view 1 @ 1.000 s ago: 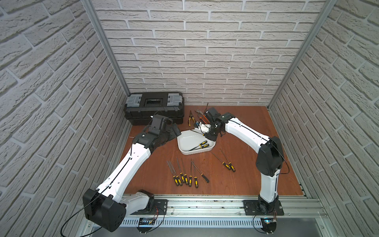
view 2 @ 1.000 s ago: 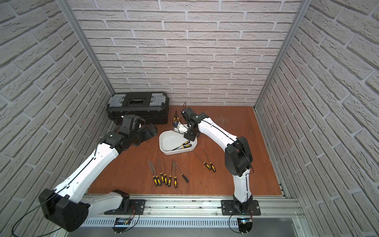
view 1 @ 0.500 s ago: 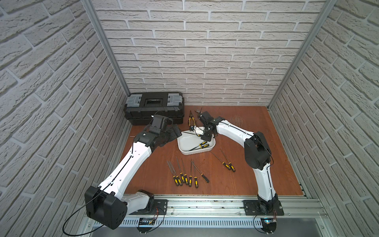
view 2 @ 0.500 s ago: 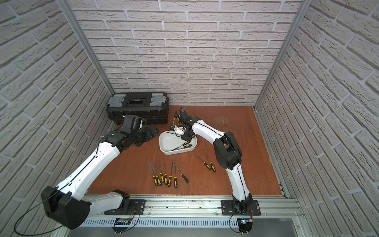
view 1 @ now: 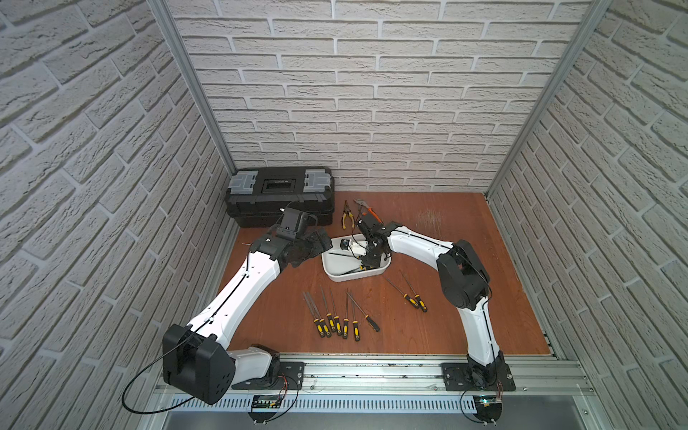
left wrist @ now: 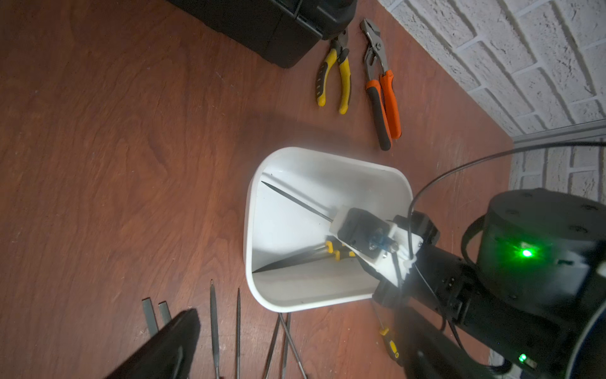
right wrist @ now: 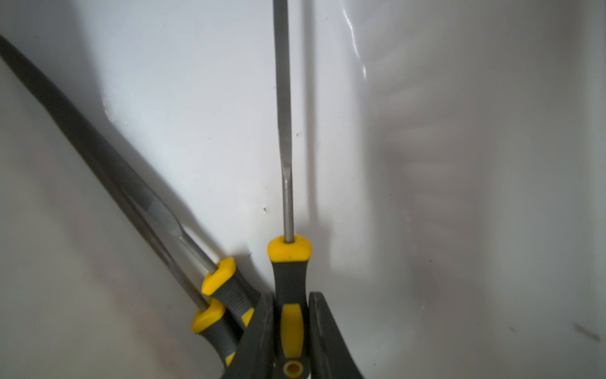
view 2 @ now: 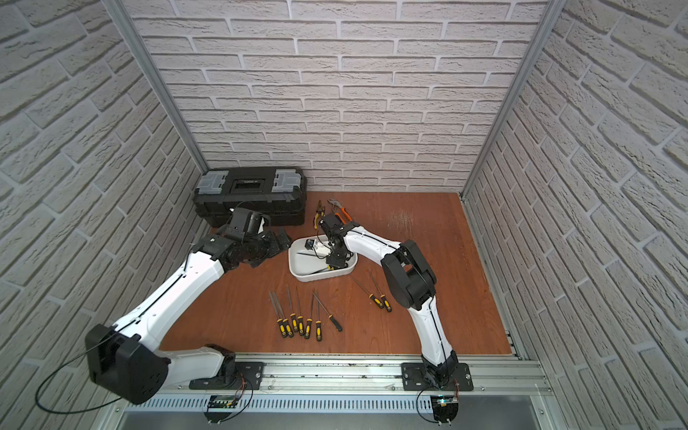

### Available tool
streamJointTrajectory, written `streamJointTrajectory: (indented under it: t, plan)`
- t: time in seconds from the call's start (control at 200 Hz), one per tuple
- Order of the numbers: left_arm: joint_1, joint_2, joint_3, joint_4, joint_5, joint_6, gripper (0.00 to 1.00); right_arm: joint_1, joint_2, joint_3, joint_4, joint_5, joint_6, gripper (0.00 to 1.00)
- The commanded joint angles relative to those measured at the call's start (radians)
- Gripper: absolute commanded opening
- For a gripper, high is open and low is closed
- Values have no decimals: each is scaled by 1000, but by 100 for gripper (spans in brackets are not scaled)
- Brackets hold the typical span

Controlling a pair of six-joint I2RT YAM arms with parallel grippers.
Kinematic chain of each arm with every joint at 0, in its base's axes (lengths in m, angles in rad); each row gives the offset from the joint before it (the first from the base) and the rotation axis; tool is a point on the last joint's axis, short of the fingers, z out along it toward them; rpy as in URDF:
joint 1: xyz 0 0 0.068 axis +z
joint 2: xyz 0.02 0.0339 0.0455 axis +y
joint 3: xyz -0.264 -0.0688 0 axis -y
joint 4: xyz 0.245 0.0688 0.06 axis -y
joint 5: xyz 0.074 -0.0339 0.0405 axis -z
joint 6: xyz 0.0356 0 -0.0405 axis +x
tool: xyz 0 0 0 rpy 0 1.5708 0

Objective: Put the file tool into the storage box
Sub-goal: Place the file tool in the storage box.

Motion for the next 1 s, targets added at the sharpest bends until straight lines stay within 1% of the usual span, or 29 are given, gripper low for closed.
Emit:
streamJointTrajectory:
  t: [0.0,0.045,0.065,0.14,0.325,0.42,0.605,0.645,0.685,0.74,0.82,0.845,0.855,0.885,0.9,0.915,0.995]
  plan:
    - [4,-2,12,2,6,28,98,35,-45,-48,-23,-32,59,8]
    - [3,-1,12,-2,6,33,98,41,-51,-54,-26,-31,63,8]
    - [5,0,12,-3,6,35,98,45,-52,-57,-28,-32,97,8]
    - [5,2,8,-8,8,40,98,51,-64,-75,-29,-38,135,9]
    - [6,-8,-3,-22,-6,49,98,71,-106,-139,-8,-34,189,10]
    - [5,-11,-10,-29,-3,53,98,72,-131,-151,3,-8,180,10]
    - [4,-14,-27,-63,11,70,98,72,-150,-148,-17,26,90,10]
    - [3,-16,-29,-71,14,72,98,71,-150,-153,-12,34,83,15]
    - [3,-19,-33,-79,18,72,98,71,-146,-152,-5,52,89,22]
    - [0,-22,-38,-88,24,71,98,69,-137,-137,-7,75,115,35]
    - [-6,-27,-49,-97,35,66,98,64,-134,-106,-20,78,155,50]
    - [-8,-31,-52,-99,36,64,98,62,-137,-96,-20,76,171,68]
    - [-9,-31,-53,-101,37,65,98,60,-137,-93,-21,75,179,71]
    - [-13,-33,-56,-105,39,63,98,56,-144,-79,-22,73,198,75]
    - [-15,-34,-58,-108,40,61,98,54,-147,-74,-22,72,210,82]
    - [-19,-37,-59,-110,40,61,98,52,-150,-67,-24,71,220,84]
    - [-29,-45,-70,-111,51,59,98,41,-172,-27,-38,73,288,84]
